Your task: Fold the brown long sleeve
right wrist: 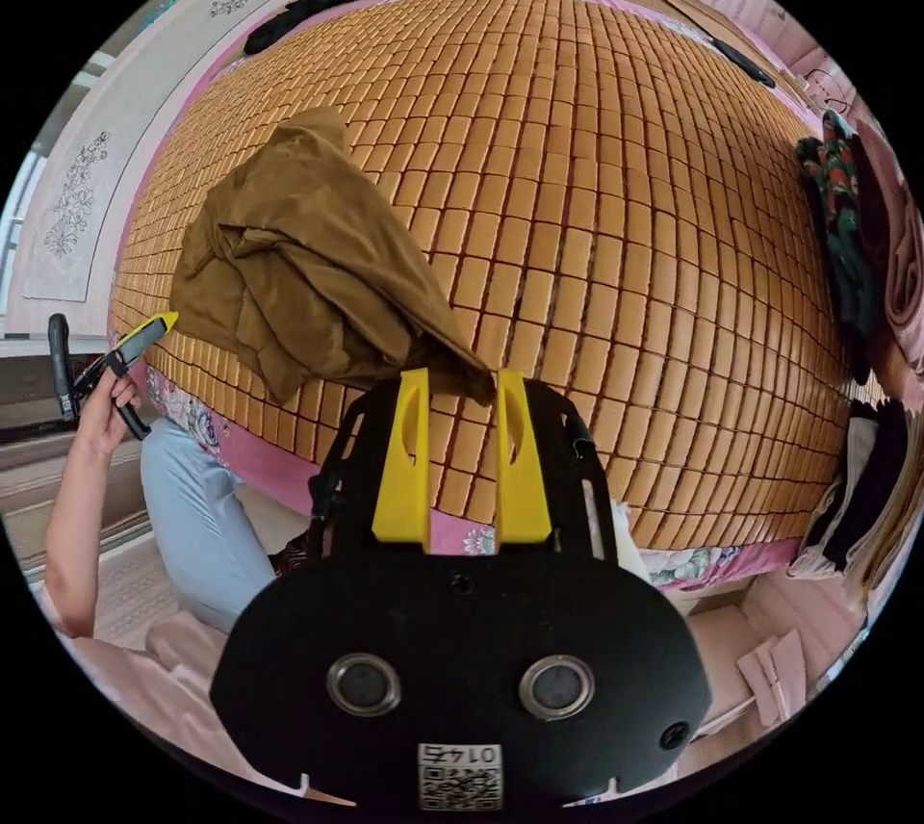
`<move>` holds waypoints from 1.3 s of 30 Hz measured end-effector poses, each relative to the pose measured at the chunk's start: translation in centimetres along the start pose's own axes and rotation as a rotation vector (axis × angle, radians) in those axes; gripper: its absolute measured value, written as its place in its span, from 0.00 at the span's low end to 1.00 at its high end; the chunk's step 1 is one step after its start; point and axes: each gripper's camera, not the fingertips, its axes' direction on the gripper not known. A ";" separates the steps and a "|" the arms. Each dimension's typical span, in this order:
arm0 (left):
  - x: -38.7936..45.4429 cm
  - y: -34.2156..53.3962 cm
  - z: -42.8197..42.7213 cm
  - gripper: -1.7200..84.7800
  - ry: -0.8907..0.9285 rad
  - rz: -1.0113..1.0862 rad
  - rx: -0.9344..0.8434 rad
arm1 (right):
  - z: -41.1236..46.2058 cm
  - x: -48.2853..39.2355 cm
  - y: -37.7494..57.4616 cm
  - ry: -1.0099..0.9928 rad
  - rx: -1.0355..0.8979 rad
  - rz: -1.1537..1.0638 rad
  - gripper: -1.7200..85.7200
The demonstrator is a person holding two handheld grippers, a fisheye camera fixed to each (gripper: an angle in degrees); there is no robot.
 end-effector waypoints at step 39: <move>-6.7 37.9 -50.9 0.01 0.664 0.403 1.155 | -27.8 17.3 38.4 -0.980 1.068 -0.536 0.02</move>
